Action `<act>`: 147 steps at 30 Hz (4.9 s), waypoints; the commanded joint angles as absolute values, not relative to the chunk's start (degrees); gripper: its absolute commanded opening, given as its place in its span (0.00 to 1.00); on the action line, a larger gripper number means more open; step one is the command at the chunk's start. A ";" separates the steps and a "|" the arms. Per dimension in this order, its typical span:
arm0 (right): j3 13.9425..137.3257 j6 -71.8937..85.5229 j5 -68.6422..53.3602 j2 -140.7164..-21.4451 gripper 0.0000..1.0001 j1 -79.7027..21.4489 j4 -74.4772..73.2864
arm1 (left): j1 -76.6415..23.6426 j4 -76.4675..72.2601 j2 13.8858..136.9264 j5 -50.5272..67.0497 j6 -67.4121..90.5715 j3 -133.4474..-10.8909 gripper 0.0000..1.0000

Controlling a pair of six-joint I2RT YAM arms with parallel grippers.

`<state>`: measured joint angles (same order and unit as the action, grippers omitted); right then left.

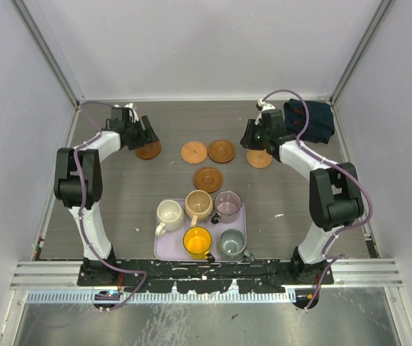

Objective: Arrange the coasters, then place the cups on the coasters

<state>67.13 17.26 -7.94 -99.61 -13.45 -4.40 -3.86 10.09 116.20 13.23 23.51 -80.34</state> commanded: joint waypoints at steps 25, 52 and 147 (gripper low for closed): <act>80.08 11.86 1.15 -113.07 0.38 -26.54 -7.08 | -15.06 1.88 111.27 26.23 22.63 -78.89 0.66; 84.34 12.89 -0.62 -118.47 0.37 -26.57 -10.52 | -20.66 6.75 122.91 33.68 26.91 -88.19 0.39; 102.24 10.93 -4.83 -130.06 0.37 -28.56 -16.61 | -12.89 18.80 126.94 22.12 27.49 -91.84 0.39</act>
